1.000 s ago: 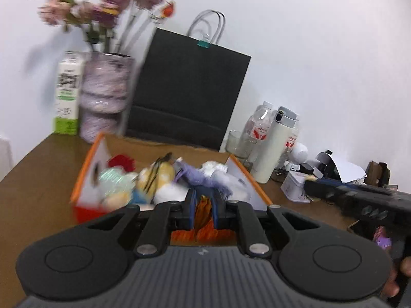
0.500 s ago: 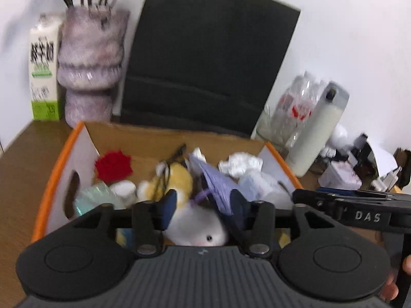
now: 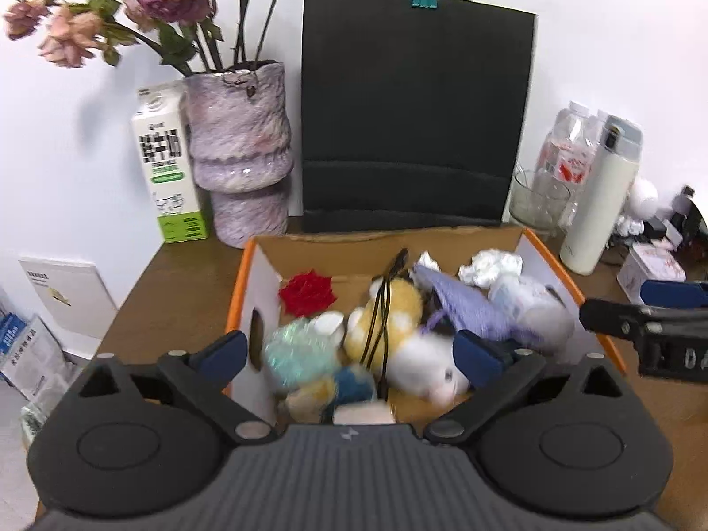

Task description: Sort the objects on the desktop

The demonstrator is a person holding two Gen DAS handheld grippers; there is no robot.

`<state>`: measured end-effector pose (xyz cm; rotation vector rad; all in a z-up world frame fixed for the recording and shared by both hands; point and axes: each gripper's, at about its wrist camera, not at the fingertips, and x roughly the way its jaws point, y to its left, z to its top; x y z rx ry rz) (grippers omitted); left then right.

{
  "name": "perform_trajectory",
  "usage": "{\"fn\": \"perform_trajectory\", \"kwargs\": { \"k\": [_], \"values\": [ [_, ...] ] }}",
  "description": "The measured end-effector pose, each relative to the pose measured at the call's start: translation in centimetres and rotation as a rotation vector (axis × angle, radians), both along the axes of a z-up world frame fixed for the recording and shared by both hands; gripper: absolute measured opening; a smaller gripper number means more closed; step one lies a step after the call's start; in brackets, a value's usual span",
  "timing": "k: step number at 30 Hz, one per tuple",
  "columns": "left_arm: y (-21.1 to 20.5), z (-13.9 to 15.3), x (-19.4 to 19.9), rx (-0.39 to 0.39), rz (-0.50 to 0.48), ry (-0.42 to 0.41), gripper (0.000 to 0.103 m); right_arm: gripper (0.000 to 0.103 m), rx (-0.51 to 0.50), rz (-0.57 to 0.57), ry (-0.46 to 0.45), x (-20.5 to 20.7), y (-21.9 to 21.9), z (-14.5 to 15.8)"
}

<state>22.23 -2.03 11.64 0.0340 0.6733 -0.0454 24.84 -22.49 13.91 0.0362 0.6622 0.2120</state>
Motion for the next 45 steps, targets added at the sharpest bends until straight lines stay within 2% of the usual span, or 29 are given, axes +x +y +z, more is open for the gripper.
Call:
{"fn": "perform_trajectory", "kwargs": {
  "k": [2, 6, 10, 17, 21, 23, 26, 32, 35, 41, 45],
  "values": [
    [-0.1, -1.1, -2.8, 0.022, -0.002, -0.028, 0.102, 0.081, 0.014, -0.005, -0.010, -2.0, 0.1, -0.8],
    [0.3, -3.5, -7.7, 0.005, 0.025, -0.016, 0.103, 0.081, 0.003, -0.026, -0.025, -6.9, 0.6, -3.3],
    [0.2, -6.4, -13.2, 0.004, -0.015, -0.022, 0.103, 0.084, 0.019, -0.032, -0.055, -12.4, 0.9, -5.4],
    [2.1, -9.8, -22.4, -0.083, 0.045, 0.007, 0.103, 0.085, 0.010, -0.029, -0.058, -22.6, 1.1, -9.1],
    [1.8, -10.9, -27.8, -0.060, 0.051, -0.015, 0.103, 0.086, 0.042, -0.064, -0.057, -27.5, 0.9, -10.3],
    [1.6, -11.1, -30.4, -0.050, 0.024, -0.046, 0.103, 0.087, 0.034, -0.043, -0.075, -30.3, 1.3, -10.7],
    [1.2, -11.3, -33.0, 0.029, 0.029, -0.088, 0.103, 0.088, 0.017, -0.040, -0.089, -33.5, 1.3, -11.3],
    [1.1, -11.3, -32.6, 0.015, 0.006, -0.070, 0.103, 0.089, 0.040, -0.061, -0.048, -34.8, 1.1, -12.0],
    [1.1, -11.6, -31.0, 0.012, -0.005, -0.037, 0.103, 0.089, 0.021, -0.070, -0.050, -33.9, 1.4, -12.2],
    [0.8, -11.8, -28.2, 0.071, 0.014, -0.025, 0.103, 0.089, -0.051, -0.064, -0.039, -30.8, 2.8, -12.4],
    [1.6, -12.5, -26.2, 0.007, 0.015, 0.018, 0.103, 0.089, -0.058, -0.068, -0.032, -29.0, 3.1, -12.6]
  ]
}}
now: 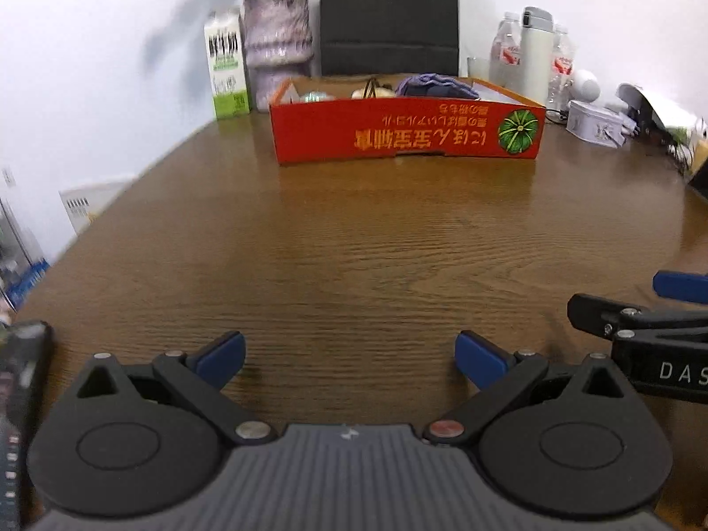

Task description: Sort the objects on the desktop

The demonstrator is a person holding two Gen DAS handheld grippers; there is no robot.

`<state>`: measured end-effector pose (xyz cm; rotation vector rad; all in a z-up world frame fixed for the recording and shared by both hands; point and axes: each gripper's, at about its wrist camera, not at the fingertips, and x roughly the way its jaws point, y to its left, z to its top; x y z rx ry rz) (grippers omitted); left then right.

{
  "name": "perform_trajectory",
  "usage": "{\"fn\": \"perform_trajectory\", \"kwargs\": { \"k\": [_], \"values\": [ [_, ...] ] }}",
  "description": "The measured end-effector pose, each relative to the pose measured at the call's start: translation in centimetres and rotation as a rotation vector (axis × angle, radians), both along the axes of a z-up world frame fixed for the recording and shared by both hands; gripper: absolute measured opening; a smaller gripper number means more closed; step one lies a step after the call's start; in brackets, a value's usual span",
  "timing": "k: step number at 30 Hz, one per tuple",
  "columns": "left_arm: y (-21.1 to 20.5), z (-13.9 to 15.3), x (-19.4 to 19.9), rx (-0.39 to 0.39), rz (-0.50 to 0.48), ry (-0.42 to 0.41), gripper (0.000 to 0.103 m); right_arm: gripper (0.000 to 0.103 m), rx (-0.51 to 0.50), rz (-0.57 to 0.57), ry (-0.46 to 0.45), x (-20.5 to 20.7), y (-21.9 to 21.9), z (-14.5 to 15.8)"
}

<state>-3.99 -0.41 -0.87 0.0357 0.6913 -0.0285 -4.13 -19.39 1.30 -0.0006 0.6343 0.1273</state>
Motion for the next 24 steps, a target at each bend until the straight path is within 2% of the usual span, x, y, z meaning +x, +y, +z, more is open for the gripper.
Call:
{"fn": "perform_trajectory", "kwargs": {
  "k": [3, 6, 8, 10, 24],
  "values": [
    [0.4, 0.0, 0.7, -0.021, 0.002, -0.007, 0.103, 0.091, 0.030, -0.017, 0.014, 1.3, -0.3, -0.1],
    [0.5, -0.2, 1.4, -0.016, -0.013, 0.001, 0.103, 0.095, 0.010, -0.033, 0.019, 2.2, -0.2, -0.3],
    [0.5, -0.3, 1.6, -0.019, -0.015, 0.003, 0.103, 0.102, -0.005, -0.059, 0.041, 2.8, -0.1, -0.6],
    [0.6, -0.3, 1.8, -0.022, -0.019, 0.005, 0.103, 0.103, -0.028, -0.068, 0.071, 3.4, 0.1, -0.9],
    [0.4, -0.3, 2.3, -0.015, -0.016, 0.007, 0.103, 0.103, -0.028, -0.069, 0.072, 3.6, 0.1, -1.0]
  ]
}}
